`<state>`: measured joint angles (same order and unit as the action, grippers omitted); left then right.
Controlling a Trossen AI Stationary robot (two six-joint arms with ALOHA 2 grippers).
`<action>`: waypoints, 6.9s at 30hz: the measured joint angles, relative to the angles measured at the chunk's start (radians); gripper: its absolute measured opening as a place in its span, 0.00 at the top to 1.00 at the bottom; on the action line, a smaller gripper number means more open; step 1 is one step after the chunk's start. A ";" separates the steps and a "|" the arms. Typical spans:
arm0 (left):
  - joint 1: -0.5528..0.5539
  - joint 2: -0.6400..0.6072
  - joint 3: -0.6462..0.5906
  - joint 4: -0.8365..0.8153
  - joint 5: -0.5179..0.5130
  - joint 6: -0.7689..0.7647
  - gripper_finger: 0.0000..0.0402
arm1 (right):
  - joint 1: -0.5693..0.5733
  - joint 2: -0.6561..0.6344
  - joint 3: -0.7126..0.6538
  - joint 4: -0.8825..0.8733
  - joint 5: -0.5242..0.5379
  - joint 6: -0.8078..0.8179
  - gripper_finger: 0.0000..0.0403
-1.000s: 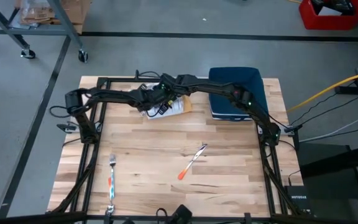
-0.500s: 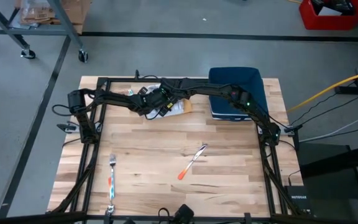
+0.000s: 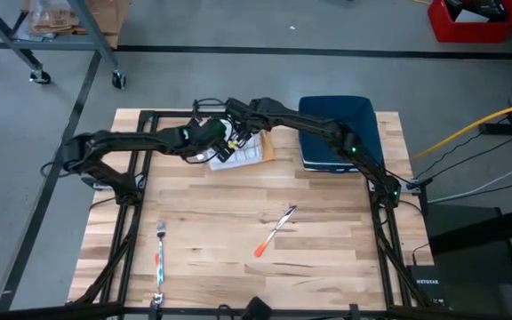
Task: Fold towel
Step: Stack the folded white patterned towel on top of the white patterned towel, then move the stacked folded towels to the center of the table, then put the stacked folded towels into the blue bin
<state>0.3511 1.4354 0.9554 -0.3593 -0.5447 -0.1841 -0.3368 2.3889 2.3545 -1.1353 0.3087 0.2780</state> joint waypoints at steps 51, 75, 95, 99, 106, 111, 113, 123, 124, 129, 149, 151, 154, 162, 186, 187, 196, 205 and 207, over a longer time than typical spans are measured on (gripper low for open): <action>-0.090 -0.075 -0.001 -0.075 0.158 0.129 0.75 | 0.083 -0.053 -0.103 0.084 -0.004 0.000 0.54; -0.226 -0.510 0.001 -0.245 0.176 0.052 0.75 | -0.026 0.071 -0.099 0.483 -0.092 -0.056 0.54; -0.311 -0.503 0.000 -0.258 0.166 0.053 0.75 | -0.016 0.091 0.003 0.377 -0.189 -0.036 0.54; -0.310 -0.503 0.000 -0.260 0.164 0.050 0.75 | -0.008 0.035 -0.011 0.348 -0.169 -0.047 0.54; -0.309 -0.493 0.000 -0.261 0.163 0.003 0.75 | -0.004 -0.053 0.001 0.197 -0.082 -0.080 0.54; -0.309 -0.432 0.000 -0.257 0.162 -0.041 0.75 | -0.003 -0.123 0.001 0.118 -0.066 -0.082 0.54; -0.309 -0.392 0.000 -0.253 0.162 -0.046 0.75 | -0.003 -0.153 0.001 0.101 -0.065 -0.082 0.54; -0.268 -0.109 0.000 -0.049 0.000 -0.015 0.75 | -0.003 -0.315 0.001 0.076 -0.057 -0.104 0.54; -0.253 -0.082 0.000 -0.016 -0.020 -0.015 0.75 | -0.003 -0.327 0.001 0.068 -0.057 -0.104 0.54; -0.159 0.055 0.000 0.138 -0.044 -0.014 0.75 | -0.003 -0.369 0.002 -0.026 -0.058 -0.104 0.54; 0.007 0.343 0.002 0.261 0.055 -0.030 0.75 | 0.004 -0.378 0.001 -0.303 -0.135 -0.129 0.54; -0.013 0.343 0.003 0.246 0.056 -0.032 0.75 | 0.004 -0.378 0.001 -0.303 -0.135 -0.129 0.54; -0.054 0.343 0.004 0.214 0.062 -0.041 0.75 | 0.004 -0.378 0.001 -0.304 -0.135 -0.129 0.54; -0.211 0.342 0.004 0.062 0.108 -0.160 0.75 | 0.004 -0.378 0.001 -0.347 -0.144 -0.131 0.54; -0.630 0.080 -0.005 -0.063 0.149 -0.516 0.75 | 0.277 -0.418 -0.013 -0.436 -0.293 0.037 0.54; -0.630 0.059 -0.005 -0.064 0.147 -0.516 0.75 | 0.289 -0.427 -0.013 -0.436 -0.293 0.050 0.54; -0.648 -0.180 -0.003 -0.218 0.134 -0.556 0.75 | 0.399 -0.510 -0.012 -0.436 -0.249 0.246 0.54; -0.766 -0.394 -0.002 -0.463 0.130 -0.870 0.75 | 0.536 -0.556 -0.012 -0.436 -0.210 0.326 0.54; -0.803 -0.411 -0.002 -0.485 0.130 -0.909 0.75 | 0.564 -0.556 -0.012 -0.436 -0.171 0.326 0.54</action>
<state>-0.4520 1.0244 0.9539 -0.8446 -0.4146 -1.0927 0.2273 1.8332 2.3421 -1.5715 0.1376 0.6041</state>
